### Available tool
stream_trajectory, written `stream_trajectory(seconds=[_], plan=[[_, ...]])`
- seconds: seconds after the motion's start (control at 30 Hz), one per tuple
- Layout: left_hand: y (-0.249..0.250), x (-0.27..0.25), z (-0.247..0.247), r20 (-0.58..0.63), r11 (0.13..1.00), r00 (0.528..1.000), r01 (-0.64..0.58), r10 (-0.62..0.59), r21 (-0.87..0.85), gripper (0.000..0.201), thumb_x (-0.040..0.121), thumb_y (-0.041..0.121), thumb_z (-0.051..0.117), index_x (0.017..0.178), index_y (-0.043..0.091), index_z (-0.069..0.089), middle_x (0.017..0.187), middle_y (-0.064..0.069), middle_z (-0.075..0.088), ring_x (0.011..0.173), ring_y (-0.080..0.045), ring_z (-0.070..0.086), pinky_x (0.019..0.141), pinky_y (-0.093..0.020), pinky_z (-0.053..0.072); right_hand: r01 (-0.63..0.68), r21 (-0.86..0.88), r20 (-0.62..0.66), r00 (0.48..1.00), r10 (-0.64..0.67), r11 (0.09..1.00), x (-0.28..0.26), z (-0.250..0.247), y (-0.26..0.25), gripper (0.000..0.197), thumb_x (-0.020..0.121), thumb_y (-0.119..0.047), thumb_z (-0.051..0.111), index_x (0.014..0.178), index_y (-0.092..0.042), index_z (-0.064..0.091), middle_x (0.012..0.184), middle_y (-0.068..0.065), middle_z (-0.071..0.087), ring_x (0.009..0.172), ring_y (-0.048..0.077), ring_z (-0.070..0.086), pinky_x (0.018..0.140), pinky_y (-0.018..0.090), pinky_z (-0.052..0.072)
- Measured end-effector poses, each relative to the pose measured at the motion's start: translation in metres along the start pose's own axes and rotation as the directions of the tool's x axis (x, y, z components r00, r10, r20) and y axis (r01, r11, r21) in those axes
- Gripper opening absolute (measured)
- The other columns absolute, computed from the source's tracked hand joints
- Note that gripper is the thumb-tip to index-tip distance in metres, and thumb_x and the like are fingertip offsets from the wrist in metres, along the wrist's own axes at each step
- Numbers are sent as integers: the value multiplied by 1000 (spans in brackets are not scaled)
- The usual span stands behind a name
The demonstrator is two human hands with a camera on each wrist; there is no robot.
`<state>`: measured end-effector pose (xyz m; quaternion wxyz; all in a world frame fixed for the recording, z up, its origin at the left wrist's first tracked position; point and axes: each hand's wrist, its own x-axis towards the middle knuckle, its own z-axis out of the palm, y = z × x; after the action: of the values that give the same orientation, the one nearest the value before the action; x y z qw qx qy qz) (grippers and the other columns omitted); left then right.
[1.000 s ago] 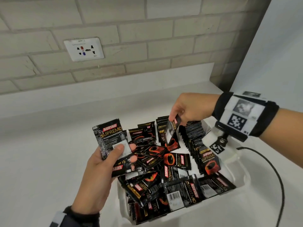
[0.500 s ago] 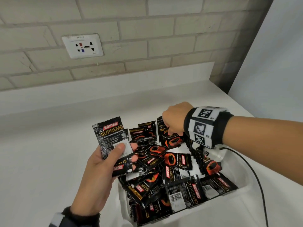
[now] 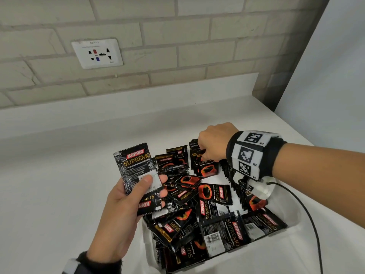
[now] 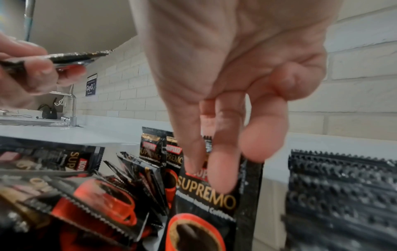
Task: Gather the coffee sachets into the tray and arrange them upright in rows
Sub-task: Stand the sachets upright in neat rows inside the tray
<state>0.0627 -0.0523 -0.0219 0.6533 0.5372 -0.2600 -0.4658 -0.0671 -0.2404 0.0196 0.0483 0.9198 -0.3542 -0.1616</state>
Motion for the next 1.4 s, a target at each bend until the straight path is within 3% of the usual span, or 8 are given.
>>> stream_trajectory(seconds=[0.23, 0.4, 0.5, 0.6, 0.8, 0.93, 1.1, 1.4], plan=[[1, 0, 5, 22, 1000, 1000, 6, -7, 10, 31, 70, 18, 58, 100, 12, 64, 89, -9, 74, 67, -19, 71, 54, -27, 57, 5, -23, -99, 995, -7, 1000, -1, -4, 4, 30, 85, -39, 60, 102, -15, 67, 96, 2, 69, 86, 21, 65, 54, 22, 34], [0, 2, 13, 24, 995, 1000, -19, 17, 98, 34, 65, 17, 66, 98, 14, 66, 92, -9, 74, 78, -24, 71, 70, -37, 53, 24, 167, -226, 974, 15, 986, -21, -31, 5, 28, 90, -45, 50, 108, -28, 61, 91, -9, 65, 92, 14, 61, 69, 27, 37], [-1, 2, 24, 42, 991, 999, -24, 19, 132, 39, 61, 15, 70, 99, 16, 66, 93, -8, 74, 83, -25, 71, 74, -39, 54, 128, 578, -155, 987, -45, 806, -39, -43, -8, 31, 81, -57, 54, 101, -33, 60, 75, -11, 68, 69, -1, 61, 68, 26, 46], [-3, 2, 35, 51, 979, 997, -64, 55, 192, 47, 56, 20, 76, 102, 18, 65, 101, -10, 71, 87, -26, 69, 76, -41, 56, 195, 792, -132, 980, -149, 579, -47, -37, -21, 28, 76, -44, 67, 94, -23, 63, 83, -1, 71, 62, 10, 61, 66, 29, 52], [-2, 0, 40, 49, 992, 998, -37, 31, 118, 51, 58, 24, 74, 106, 13, 62, 100, -10, 71, 83, -28, 69, 70, -38, 56, 181, 893, -221, 974, 52, 411, -48, -27, -10, 17, 80, -20, 69, 75, -21, 53, 76, -3, 64, 46, 1, 57, 42, 15, 46], [2, 1, 40, 39, 997, 997, 61, -60, -41, 30, 85, 20, 53, 114, 10, 56, 91, -8, 74, 68, -18, 70, 59, -30, 58, 218, 954, -263, 937, 229, 204, -53, -28, 8, 14, 80, -14, 68, 78, -16, 54, 75, -3, 64, 45, 4, 58, 41, 18, 46], [6, 1, 40, 87, 967, 987, 150, -135, -205, 30, 96, 11, 34, 120, 7, 51, 101, -16, 71, 83, -29, 68, 76, -46, 56, 193, 964, -235, 939, 251, 182, -63, -21, 18, 14, 78, -14, 69, 74, -16, 56, 64, -6, 64, 43, 5, 56, 39, 17, 44], [12, 1, 29, 5, 908, 949, -303, 316, 290, 38, 74, -15, 61, 67, 22, 59, 79, 12, 69, 84, -5, 64, 82, -32, 47, 119, 987, -134, 980, 148, 106, -75, -20, 24, 6, 80, -15, 64, 81, -12, 58, 57, -1, 65, 38, 5, 52, 35, 13, 41]])
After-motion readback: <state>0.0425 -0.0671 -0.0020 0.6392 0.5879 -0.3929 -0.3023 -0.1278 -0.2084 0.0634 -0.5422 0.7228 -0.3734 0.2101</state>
